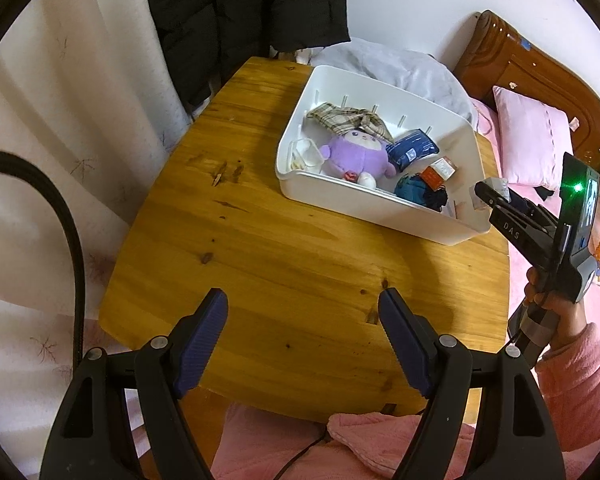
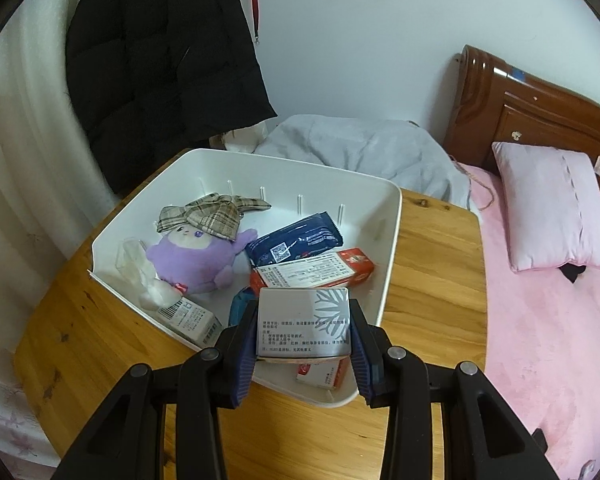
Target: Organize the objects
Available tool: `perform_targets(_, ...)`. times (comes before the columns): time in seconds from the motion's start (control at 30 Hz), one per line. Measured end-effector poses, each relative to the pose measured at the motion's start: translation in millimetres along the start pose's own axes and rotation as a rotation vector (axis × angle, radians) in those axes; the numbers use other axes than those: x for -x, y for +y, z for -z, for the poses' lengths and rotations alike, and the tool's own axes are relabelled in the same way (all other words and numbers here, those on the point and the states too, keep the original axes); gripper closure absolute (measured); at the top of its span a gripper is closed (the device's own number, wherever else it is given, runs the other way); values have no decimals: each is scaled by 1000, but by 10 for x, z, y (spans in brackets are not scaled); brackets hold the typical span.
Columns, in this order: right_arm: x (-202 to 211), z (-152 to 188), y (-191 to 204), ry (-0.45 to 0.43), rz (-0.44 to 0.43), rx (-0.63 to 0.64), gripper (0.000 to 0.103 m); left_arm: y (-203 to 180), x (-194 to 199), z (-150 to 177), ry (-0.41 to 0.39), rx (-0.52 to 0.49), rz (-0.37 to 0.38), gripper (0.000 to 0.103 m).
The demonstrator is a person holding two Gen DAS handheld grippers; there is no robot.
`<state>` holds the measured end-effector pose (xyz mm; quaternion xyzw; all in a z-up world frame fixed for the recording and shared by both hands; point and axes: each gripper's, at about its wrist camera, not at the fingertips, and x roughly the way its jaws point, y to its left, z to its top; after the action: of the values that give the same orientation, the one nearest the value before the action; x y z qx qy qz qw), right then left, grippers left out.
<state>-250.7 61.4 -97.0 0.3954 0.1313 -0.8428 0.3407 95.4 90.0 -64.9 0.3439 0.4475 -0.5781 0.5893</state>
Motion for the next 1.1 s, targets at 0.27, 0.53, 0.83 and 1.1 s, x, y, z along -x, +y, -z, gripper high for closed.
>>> perform_targets(0.27, -7, -18, 35, 7, -2, -16, 46, 52, 11, -3, 0, -1, -3, 22)
perform_targets(0.53, 144, -119, 148, 20, 1, -21, 29, 125, 65, -15, -2, -17, 2, 22)
perform_targets(0.83, 540, -140, 416, 47, 86, -103, 23, 290, 128, -146, -35, -112, -9, 22)
perform_targets(1.1, 987, 68, 786, 145, 41, -293, 21, 533, 360, -292, -114, -144, 45, 22)
